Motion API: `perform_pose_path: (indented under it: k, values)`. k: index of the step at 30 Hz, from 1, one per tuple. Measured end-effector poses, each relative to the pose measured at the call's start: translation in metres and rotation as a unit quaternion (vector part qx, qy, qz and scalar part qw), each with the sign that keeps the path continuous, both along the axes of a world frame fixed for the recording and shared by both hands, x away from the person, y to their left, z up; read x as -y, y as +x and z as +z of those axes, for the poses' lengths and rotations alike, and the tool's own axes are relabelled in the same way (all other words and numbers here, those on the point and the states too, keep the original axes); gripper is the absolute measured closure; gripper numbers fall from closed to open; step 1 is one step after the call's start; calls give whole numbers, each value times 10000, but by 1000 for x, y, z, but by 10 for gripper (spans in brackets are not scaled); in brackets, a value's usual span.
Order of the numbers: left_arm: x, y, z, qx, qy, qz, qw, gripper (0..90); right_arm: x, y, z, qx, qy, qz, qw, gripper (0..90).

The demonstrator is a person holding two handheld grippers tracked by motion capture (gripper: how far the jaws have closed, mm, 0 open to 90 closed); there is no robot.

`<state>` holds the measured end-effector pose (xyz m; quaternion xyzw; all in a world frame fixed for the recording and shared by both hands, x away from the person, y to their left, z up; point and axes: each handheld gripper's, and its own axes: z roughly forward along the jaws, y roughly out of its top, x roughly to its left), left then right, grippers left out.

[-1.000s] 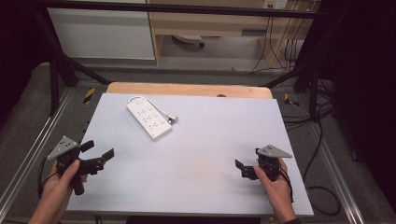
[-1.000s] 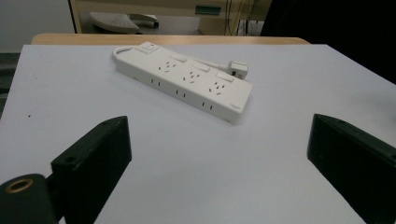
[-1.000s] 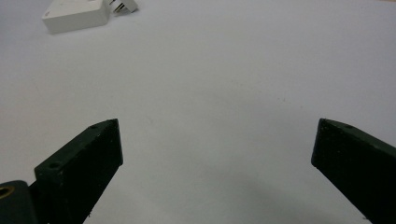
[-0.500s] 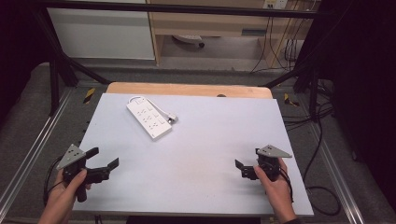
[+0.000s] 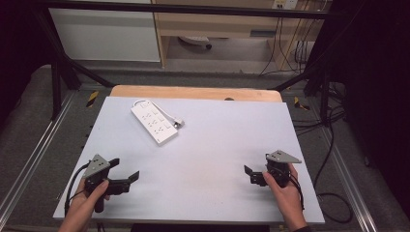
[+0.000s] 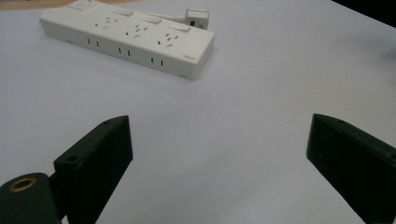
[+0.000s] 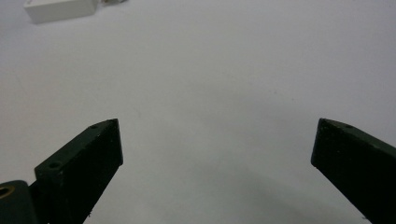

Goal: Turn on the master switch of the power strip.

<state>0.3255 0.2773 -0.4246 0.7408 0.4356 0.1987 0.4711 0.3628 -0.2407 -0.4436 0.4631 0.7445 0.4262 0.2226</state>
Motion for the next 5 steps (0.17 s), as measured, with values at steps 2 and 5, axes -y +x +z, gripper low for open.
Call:
perform_pose_path:
  k: [2,5]
  values:
    - [2,1,-3,30,32,14,10000,82,0,2,-3,-109,-65,-63,9999,26]
    - [4,3,-5,57,158,41,9999,76,-1,7,-11,-313,-237,-89,9992,25]
